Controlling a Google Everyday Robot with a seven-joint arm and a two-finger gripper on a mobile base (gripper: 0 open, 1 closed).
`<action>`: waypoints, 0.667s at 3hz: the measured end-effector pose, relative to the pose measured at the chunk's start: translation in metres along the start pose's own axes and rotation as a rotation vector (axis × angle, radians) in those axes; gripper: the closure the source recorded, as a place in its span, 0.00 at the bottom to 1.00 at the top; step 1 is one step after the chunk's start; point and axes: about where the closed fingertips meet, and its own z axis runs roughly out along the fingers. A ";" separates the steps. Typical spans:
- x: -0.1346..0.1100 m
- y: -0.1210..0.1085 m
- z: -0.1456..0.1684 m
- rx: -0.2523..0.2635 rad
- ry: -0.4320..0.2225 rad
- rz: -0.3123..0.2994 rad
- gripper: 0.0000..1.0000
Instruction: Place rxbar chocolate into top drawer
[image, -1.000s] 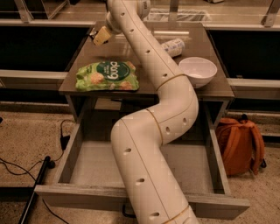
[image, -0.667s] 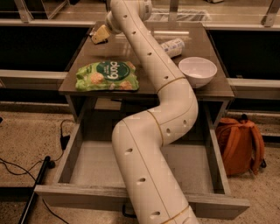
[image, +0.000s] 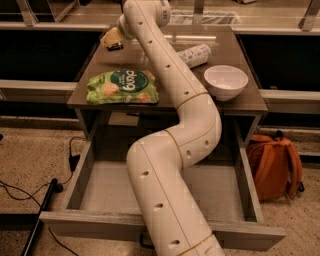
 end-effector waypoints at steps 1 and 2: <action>0.006 0.004 0.005 -0.005 0.008 0.024 0.00; 0.017 0.013 0.016 -0.019 0.014 0.049 0.00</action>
Offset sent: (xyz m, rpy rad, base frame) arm -0.0135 0.0091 -0.0348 0.0510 0.0461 -0.0195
